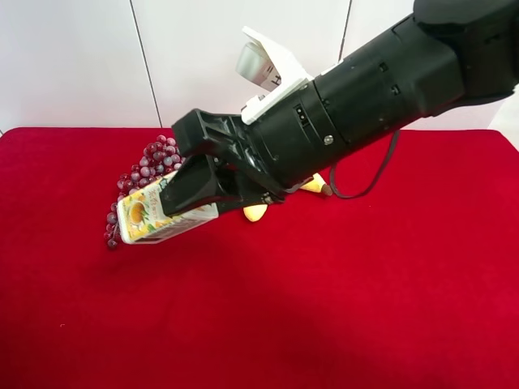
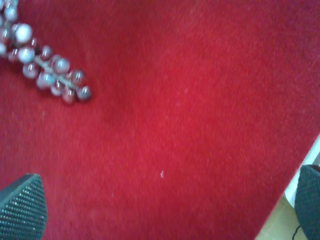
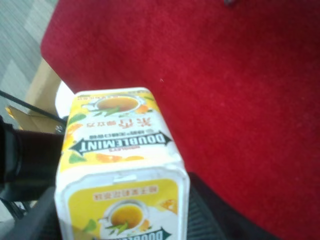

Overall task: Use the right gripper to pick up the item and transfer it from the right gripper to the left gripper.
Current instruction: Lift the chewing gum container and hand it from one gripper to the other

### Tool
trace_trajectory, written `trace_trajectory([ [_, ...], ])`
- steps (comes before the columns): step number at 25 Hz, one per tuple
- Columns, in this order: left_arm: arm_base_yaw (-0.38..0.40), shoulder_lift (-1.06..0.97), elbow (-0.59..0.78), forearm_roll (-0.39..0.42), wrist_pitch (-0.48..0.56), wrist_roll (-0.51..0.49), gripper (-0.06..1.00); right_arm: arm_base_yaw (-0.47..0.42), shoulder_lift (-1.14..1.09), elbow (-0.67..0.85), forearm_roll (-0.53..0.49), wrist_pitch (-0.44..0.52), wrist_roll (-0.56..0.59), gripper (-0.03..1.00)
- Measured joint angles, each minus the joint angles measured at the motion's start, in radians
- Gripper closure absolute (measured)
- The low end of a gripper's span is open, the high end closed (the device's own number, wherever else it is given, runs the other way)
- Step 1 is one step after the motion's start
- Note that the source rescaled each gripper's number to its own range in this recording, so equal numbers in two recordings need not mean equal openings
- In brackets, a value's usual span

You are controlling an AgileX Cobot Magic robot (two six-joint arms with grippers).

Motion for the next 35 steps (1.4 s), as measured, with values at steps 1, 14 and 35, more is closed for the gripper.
trace_trajectory([
  [1, -0.013, 0.02, -0.006, 0.0, -0.014, 0.003, -0.05, 0.0, 0.002, 0.0, 0.019, 0.0, -0.012, 0.96],
  [14, -0.109, 0.232, -0.081, 0.003, -0.161, 0.048, -0.05, 0.0, 0.01, 0.0, 0.121, -0.003, -0.06, 0.96],
  [35, -0.161, 0.292, -0.104, 0.005, -0.295, 0.097, -0.03, 0.0, 0.01, 0.0, 0.164, -0.026, -0.089, 0.96],
])
